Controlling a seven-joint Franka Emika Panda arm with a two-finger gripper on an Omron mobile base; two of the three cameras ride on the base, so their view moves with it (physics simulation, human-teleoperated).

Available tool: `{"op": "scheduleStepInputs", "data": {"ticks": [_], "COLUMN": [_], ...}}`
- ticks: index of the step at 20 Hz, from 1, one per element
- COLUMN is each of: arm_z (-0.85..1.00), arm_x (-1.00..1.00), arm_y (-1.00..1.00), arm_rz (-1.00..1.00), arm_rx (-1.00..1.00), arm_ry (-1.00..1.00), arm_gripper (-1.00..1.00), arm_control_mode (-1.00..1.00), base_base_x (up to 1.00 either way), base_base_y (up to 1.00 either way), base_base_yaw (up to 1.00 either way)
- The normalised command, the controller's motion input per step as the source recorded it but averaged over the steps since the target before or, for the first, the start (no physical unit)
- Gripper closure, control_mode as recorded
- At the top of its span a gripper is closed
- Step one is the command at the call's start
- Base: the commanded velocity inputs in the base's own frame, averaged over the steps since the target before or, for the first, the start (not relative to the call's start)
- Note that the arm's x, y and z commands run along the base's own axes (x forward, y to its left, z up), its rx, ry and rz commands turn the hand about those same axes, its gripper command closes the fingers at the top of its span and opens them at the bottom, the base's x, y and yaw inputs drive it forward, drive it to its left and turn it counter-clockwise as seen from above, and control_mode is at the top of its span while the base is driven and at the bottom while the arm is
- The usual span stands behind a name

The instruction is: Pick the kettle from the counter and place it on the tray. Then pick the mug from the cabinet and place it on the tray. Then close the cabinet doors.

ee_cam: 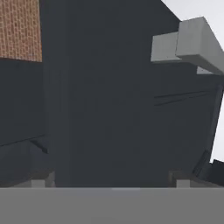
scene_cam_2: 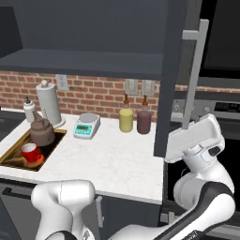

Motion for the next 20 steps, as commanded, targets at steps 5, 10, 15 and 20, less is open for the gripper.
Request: {"op": "scheduleStepInputs", "data": {"ticks": [5, 10, 15, 20], "arm_z": [0.49, 0.47, 0.40, 0.35], "arm_x": [-0.17, -0.07, -0.02, 0.00], "arm_y": [0.54, 0.56, 0.58, 0.56], "arm_rz": [-0.02, -0.05, -0.08, -0.16], "arm_rx": [-0.19, -0.19, -0.16, -0.13], "arm_ry": [0.00, 0.00, 0.04, 0.10], "arm_gripper": [-1.00, -1.00, -1.00, -1.00], "arm_control_mode": [-1.00, -1.00, -1.00, -1.00], "base_base_x": [0.00, 0.00, 0.00, 0.00], "base_base_y": [0.00, 0.00, 0.00, 0.00], "base_base_yaw": [0.00, 0.00, 0.00, 0.00]}}
